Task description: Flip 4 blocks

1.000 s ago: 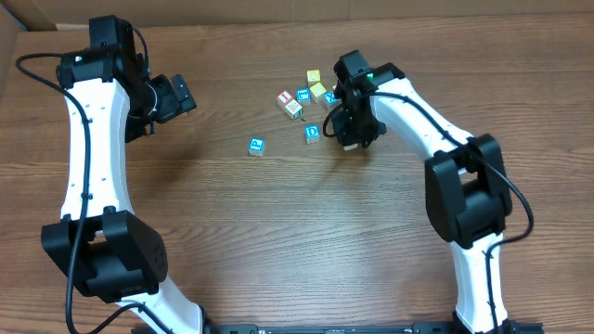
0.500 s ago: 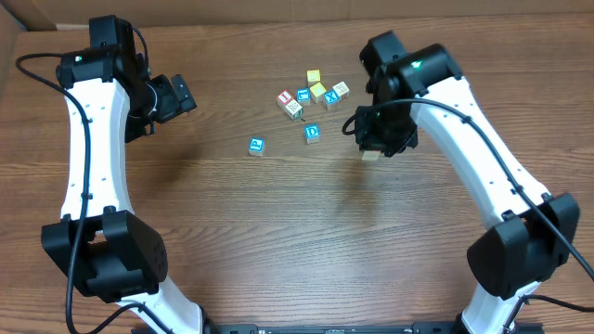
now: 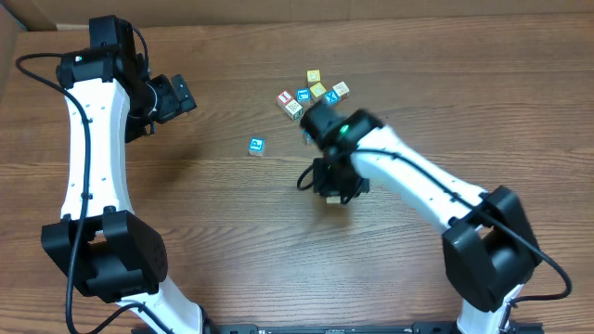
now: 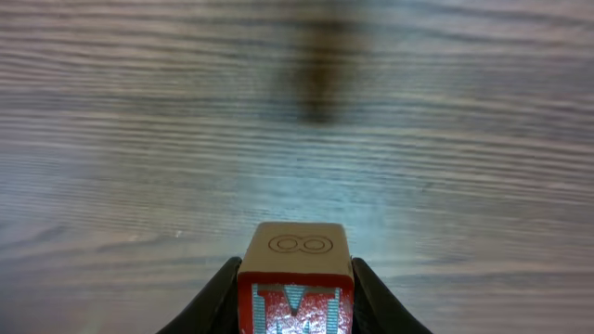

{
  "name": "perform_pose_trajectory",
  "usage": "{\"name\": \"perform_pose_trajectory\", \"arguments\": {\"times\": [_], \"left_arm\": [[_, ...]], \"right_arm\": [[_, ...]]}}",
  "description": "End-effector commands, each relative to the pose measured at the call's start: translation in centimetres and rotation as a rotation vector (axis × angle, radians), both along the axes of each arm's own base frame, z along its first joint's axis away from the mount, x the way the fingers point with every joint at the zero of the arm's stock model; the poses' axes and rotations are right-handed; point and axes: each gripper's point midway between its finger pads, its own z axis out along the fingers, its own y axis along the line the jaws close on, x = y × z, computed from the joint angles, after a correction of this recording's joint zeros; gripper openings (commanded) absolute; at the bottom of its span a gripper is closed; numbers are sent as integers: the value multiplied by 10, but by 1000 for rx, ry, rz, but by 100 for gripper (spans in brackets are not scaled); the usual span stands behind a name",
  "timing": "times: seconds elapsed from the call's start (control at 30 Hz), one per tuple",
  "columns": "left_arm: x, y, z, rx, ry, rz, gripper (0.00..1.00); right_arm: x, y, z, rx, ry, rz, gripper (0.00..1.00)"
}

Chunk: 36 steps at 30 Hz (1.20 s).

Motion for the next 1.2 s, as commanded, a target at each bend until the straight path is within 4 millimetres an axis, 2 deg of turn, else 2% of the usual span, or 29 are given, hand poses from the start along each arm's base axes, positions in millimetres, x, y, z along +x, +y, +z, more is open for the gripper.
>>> {"name": "perform_pose_trajectory", "arguments": {"times": [0.0,0.2,0.43,0.5,0.53,0.6,0.83,1.03,1.17], "left_arm": [[-1,1,-4,0,13,16,100],[-1,1,-4,0,13,16,100],[-1,1,-4,0,13,16,100],[-1,1,-4,0,13,16,100],[-1,1,-4,0,13,16,100],[-1,1,-4,0,13,16,100],[-1,1,-4,0,13,16,100],[-1,1,-4,0,13,16,100],[-1,1,-4,0,13,16,100]], "right_arm": [[0,-9,-16,-60,-32,-79,20],[2,-7,-41,-29,-62,-119,20],[4,-5,-47,-16,-77,-115,26],[3,-6,-47,-18,-75,-115,31],[3,-6,-47,-20,-73,-115,46],[2,-7,-47,-22,-70,-115,59],[2,-7,-47,-23,-73,-94,64],[14,-4,-42,-6,-110,-17,64],[48,-2,-13,34,-188,25,65]]}}
